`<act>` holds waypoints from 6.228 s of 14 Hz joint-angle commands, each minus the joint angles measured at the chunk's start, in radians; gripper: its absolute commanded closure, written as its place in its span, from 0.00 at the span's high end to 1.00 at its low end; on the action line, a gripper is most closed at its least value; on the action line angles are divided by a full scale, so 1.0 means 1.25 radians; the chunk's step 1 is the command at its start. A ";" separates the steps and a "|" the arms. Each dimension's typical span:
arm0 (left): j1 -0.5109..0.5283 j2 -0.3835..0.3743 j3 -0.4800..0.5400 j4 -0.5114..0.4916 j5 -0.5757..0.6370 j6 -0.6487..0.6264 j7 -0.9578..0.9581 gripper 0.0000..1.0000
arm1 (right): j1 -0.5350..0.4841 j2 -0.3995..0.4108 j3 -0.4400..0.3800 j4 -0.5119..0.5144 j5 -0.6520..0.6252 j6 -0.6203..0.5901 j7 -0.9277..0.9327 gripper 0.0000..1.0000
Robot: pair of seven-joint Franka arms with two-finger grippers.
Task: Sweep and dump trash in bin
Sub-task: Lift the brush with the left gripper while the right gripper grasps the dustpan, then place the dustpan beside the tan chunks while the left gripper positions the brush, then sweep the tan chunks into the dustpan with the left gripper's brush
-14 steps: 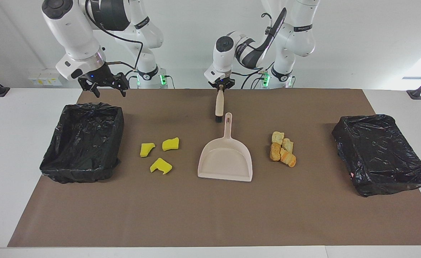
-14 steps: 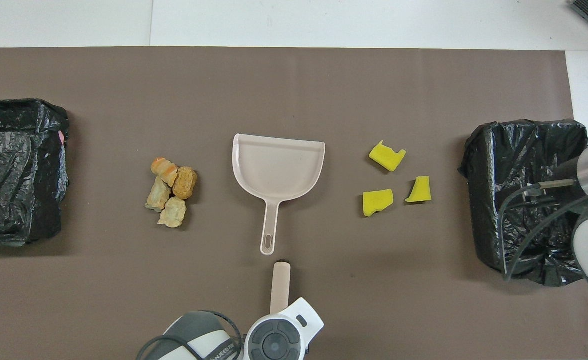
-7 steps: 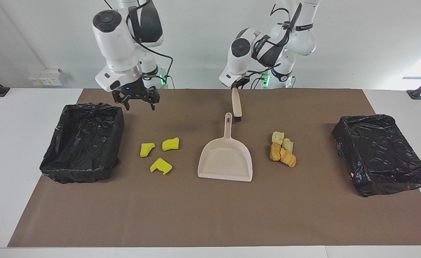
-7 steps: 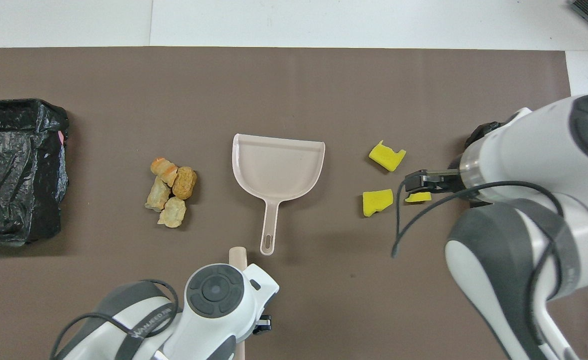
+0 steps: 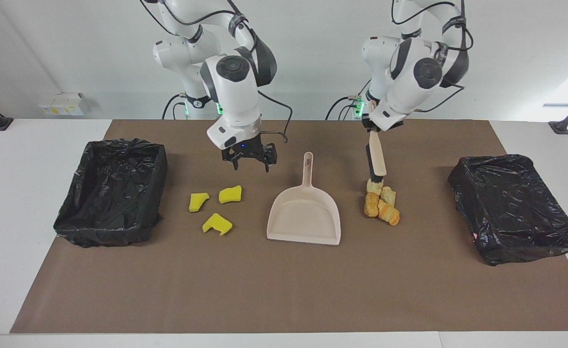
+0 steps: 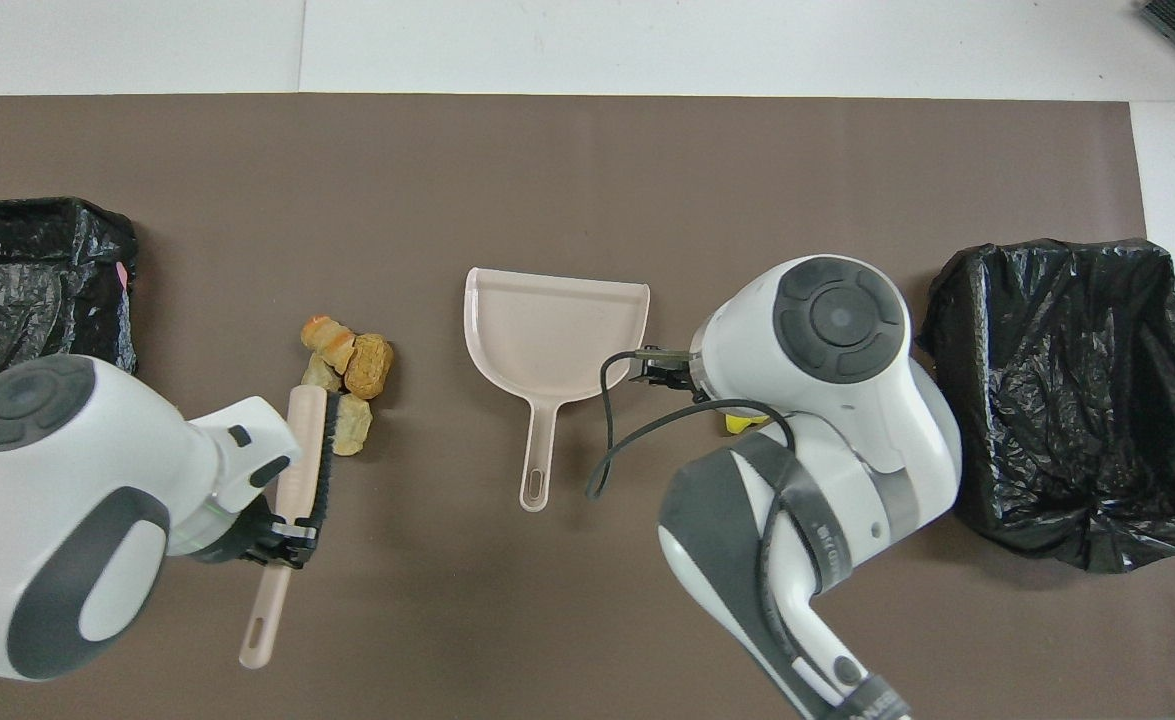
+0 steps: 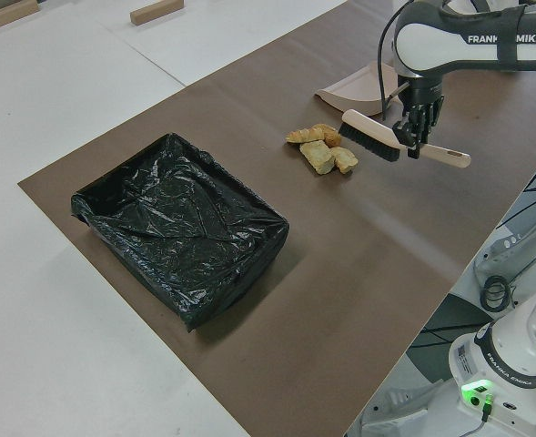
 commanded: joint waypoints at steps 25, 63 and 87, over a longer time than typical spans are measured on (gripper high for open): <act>0.205 0.113 -0.016 0.135 0.225 0.081 0.247 0.00 | 0.128 0.089 -0.001 0.102 -0.032 -0.074 -0.104 0.00; 0.075 0.176 -0.020 0.001 0.003 0.211 -0.080 0.00 | 0.061 0.190 -0.003 0.018 -0.204 0.175 -1.277 0.00; -0.228 0.241 -0.027 0.096 -0.247 0.317 -0.195 0.00 | 0.114 0.150 -0.003 0.017 -0.275 -0.025 -1.015 0.00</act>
